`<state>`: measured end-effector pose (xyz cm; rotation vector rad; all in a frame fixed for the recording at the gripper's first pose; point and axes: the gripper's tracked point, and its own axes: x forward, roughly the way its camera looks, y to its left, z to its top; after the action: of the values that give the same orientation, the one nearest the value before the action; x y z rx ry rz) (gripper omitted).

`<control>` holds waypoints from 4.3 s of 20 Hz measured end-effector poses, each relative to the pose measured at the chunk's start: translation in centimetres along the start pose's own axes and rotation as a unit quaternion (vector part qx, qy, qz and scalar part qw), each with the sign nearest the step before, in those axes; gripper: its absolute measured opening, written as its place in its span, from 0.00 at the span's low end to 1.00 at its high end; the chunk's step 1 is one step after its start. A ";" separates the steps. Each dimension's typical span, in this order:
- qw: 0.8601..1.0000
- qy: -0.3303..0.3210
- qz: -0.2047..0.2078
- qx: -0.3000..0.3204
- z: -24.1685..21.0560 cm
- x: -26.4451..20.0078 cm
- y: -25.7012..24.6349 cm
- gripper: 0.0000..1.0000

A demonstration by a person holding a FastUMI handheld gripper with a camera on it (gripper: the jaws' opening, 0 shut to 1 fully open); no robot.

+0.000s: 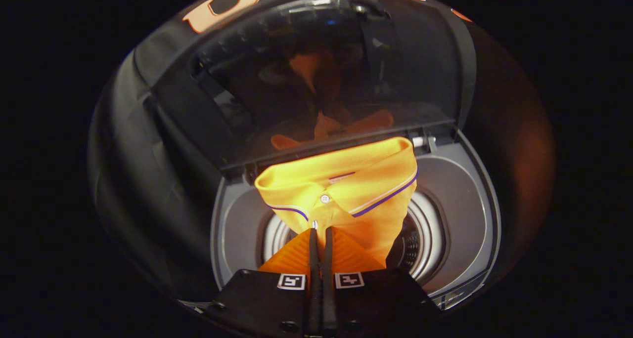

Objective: Put the clothes into the washing machine and then close the washing machine lid.

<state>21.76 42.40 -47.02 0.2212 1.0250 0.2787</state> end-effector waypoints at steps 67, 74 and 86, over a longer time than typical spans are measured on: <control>0.966 -0.228 -0.051 -0.106 25.7 -14.7 5.0 0.99; 0.963 -0.243 -0.051 -0.109 22.7 -16.4 4.8 1.00; 0.960 -0.254 -0.043 -0.113 18.3 -17.8 4.4 0.99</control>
<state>28.26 39.76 -22.08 0.0344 0.4862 0.2414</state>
